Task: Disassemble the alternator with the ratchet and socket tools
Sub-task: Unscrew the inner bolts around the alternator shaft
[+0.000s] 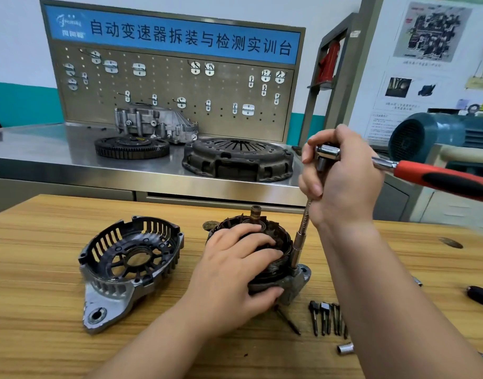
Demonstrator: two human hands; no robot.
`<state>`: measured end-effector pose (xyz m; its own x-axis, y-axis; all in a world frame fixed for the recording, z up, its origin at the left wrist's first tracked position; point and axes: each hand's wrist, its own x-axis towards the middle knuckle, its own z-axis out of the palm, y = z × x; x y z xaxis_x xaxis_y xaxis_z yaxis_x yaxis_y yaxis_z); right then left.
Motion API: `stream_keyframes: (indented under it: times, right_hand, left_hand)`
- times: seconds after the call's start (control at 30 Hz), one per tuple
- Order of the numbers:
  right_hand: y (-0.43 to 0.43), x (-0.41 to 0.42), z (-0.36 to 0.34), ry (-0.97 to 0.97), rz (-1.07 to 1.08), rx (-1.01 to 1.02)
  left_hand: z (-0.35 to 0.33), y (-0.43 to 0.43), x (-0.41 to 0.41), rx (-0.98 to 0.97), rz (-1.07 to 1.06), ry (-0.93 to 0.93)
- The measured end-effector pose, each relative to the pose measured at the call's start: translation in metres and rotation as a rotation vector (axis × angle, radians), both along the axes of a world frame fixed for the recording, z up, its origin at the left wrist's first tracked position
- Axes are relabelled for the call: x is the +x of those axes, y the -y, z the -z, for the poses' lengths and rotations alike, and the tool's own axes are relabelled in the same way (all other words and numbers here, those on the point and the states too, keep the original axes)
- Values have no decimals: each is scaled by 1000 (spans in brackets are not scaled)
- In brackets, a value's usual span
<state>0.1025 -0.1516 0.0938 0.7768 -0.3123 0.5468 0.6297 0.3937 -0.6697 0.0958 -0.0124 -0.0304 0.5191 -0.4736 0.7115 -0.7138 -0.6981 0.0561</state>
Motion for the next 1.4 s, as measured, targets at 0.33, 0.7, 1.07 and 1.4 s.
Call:
stream_keyframes:
  times: [0.33,0.7,1.07,1.4]
  right_hand:
    - [12,4,-1,-50,-290,-56]
    - [25,14,0,-97,-705,-22]
    - [10,7,6,8,-707,-73]
    - [-15,-8,24,167,-337,-150]
  left_hand:
    - [-1,4,-2,-25,-2,-35]
    - [-4,-6,0,21,59,-81]
    - [-34,9,-17,-132,81,-132]
    - [-34,13,-11,-290,163,-372]
